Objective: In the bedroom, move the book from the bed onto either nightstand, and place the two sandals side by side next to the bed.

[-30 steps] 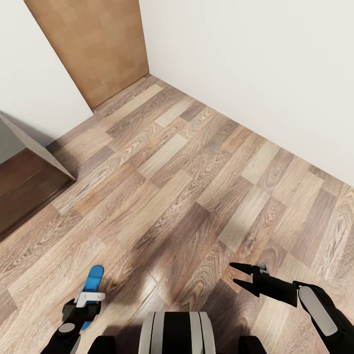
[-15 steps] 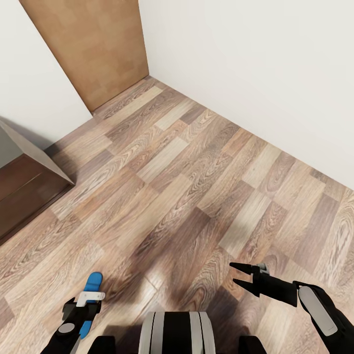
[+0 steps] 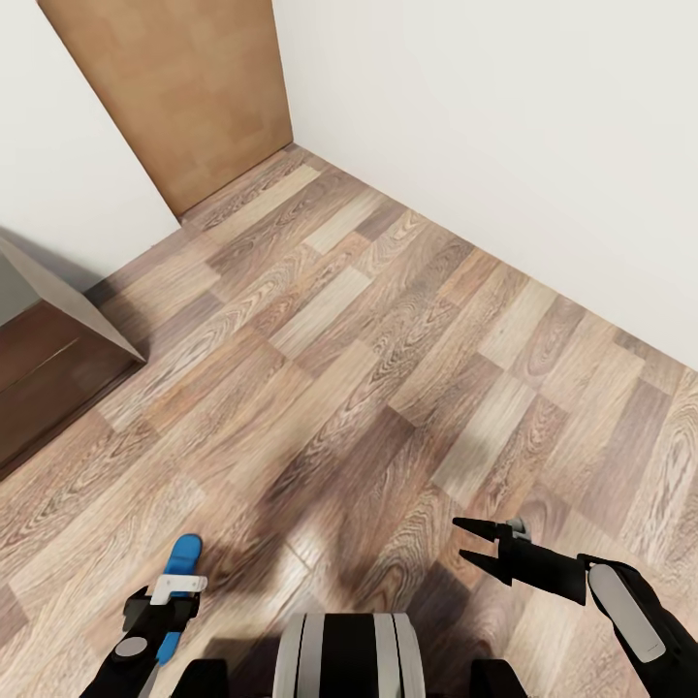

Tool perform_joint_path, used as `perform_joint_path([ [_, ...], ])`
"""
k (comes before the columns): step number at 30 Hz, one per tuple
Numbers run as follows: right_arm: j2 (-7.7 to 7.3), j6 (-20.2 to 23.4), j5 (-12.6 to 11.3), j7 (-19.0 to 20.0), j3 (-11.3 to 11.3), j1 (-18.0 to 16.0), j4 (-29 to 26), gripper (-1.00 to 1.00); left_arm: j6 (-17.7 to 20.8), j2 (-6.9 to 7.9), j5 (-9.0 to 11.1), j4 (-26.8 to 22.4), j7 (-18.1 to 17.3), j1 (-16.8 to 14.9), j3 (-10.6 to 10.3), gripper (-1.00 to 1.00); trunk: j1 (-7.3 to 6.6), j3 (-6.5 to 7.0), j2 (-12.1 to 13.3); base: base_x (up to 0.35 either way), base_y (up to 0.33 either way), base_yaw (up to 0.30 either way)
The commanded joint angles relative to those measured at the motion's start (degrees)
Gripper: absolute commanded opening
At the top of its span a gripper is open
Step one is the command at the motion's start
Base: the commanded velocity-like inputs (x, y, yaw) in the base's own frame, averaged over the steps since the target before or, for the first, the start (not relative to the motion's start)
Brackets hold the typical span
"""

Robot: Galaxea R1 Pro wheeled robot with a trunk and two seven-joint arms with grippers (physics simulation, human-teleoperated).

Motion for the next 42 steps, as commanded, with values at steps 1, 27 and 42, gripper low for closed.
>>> perform_joint_path([
  [1, 0.01, 0.3, 0.3, 0.3, -0.1, 0.0, 0.0, 1.0, 0.3, -0.01, -0.6, -0.1, 0.1, 0.0, 0.0, 1.0, 0.01, -0.26, 0.0, 0.0, 0.0, 0.0],
  [27, 0.01, 0.3, 0.3, 0.3, -0.1, 0.0, 0.0, 1.0, 0.4, -0.1, -0.6, -0.1, 0.1, 0.0, 0.0, 1.0, 0.27, -2.47, -0.2, 0.0, 0.0, 0.0],
  [42, 0.01, 0.3, 2.7, 0.4, -0.1, 0.0, 0.0, 1.0, 0.4, -0.09, -0.6, -0.1, 0.1, 0.0, 0.0, -1.0, 0.27, -2.47, -0.2, 0.0, 0.0, 0.0],
])
